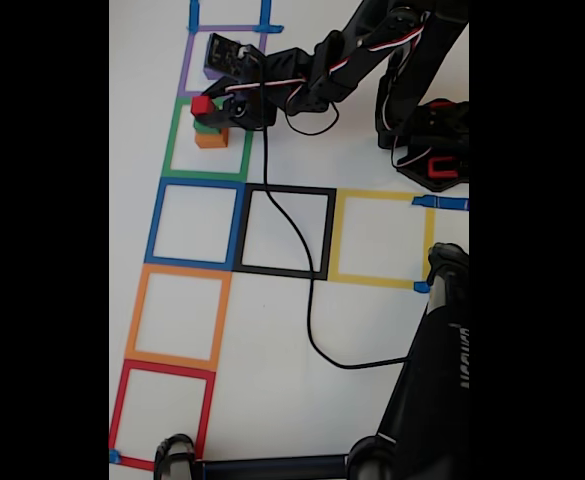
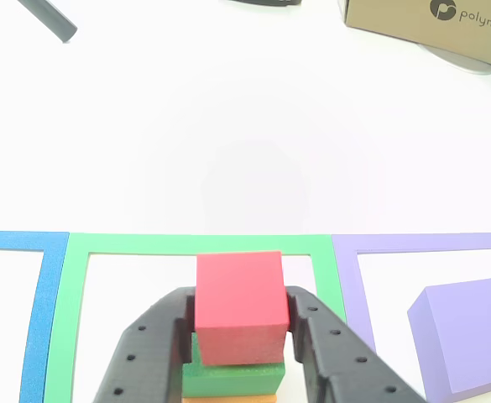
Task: Tower of hanoi
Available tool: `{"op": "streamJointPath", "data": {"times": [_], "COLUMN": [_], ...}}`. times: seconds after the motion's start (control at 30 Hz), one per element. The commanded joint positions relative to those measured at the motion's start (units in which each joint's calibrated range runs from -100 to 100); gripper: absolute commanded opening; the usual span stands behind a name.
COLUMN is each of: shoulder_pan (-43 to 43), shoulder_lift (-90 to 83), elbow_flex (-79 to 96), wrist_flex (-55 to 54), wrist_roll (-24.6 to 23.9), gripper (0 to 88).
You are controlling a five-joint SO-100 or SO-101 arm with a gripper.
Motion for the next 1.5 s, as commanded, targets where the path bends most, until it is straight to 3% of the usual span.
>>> {"op": "streamJointPath", "data": {"times": [0.0, 0.3, 0.73, 0.87, 1.1, 1.37, 1.47], "shoulder_pan": [0.95, 1.24, 1.24, 2.1, 5.17, 11.21, 14.85], "shoulder_lift": [0.34, 1.55, -8.3, -19.36, -36.16, -32.2, -28.33], "elbow_flex": [-0.9, -0.63, 0.28, -1.45, -21.72, -57.9, -72.0], "wrist_flex": [-1.62, -3.48, -0.73, 13.44, 60.49, 101.54, 112.39], "wrist_roll": [0.36, 0.36, 0.36, 0.36, 0.36, 0.36, 0.36], "gripper": [6.5, 16.3, 21.8, 18.1, 0.2, 0.1, 0.1]}}
